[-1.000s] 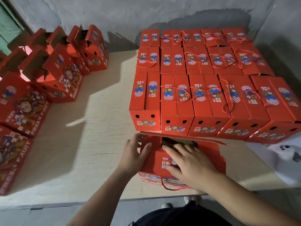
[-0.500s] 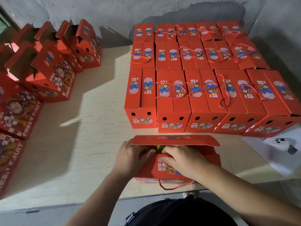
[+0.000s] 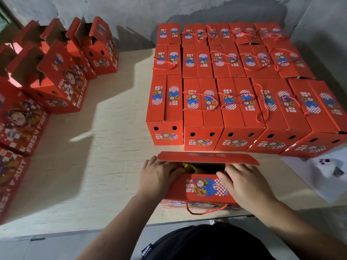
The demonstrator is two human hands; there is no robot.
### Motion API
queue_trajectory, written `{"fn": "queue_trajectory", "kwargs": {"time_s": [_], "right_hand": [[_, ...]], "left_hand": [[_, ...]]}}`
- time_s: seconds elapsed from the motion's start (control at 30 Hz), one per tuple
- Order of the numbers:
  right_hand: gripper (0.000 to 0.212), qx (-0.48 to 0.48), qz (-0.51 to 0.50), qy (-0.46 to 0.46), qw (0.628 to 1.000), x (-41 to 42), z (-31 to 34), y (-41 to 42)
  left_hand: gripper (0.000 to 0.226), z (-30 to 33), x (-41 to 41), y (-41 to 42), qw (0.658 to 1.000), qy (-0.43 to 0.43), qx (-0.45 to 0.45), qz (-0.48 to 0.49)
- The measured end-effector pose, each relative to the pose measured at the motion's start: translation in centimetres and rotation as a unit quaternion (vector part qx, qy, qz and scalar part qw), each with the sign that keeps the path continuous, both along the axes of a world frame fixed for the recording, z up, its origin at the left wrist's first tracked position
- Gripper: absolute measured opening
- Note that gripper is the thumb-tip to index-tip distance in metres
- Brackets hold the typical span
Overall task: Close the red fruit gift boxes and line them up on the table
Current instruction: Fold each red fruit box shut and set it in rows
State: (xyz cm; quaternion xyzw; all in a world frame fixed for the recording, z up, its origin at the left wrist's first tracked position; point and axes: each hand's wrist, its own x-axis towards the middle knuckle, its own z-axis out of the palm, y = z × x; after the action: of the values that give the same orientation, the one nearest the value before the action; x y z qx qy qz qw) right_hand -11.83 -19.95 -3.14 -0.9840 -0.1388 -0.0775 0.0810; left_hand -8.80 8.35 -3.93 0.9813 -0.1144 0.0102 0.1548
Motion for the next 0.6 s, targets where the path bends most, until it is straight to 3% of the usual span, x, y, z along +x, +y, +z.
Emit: {"fn": "queue_trajectory", "kwargs": {"time_s": [0.1,0.37,0.5,0.6], "right_hand": [[0.049,0.022,0.007,0.023,0.999,0.6,0.0,0.5],[0.055,-0.007,-0.011,0.068,0.998,0.7,0.1,0.3],[0.041,-0.050,-0.030,0.005,0.998,0.2,-0.5,0.2],[0.047,-0.074,-0.056,0.004,0.996,0.1,-0.3,0.3]], "left_hand": [[0.040,-0.1,0.3,0.0,1.000,0.004,0.003,-0.002],[0.041,0.0,0.8,-0.6,0.999,0.000,0.044,0.003],[0.041,-0.5,0.0,-0.5,0.994,-0.064,-0.071,0.061],[0.054,-1.1,-0.6,-0.2,0.956,-0.156,-0.229,0.099]]}}
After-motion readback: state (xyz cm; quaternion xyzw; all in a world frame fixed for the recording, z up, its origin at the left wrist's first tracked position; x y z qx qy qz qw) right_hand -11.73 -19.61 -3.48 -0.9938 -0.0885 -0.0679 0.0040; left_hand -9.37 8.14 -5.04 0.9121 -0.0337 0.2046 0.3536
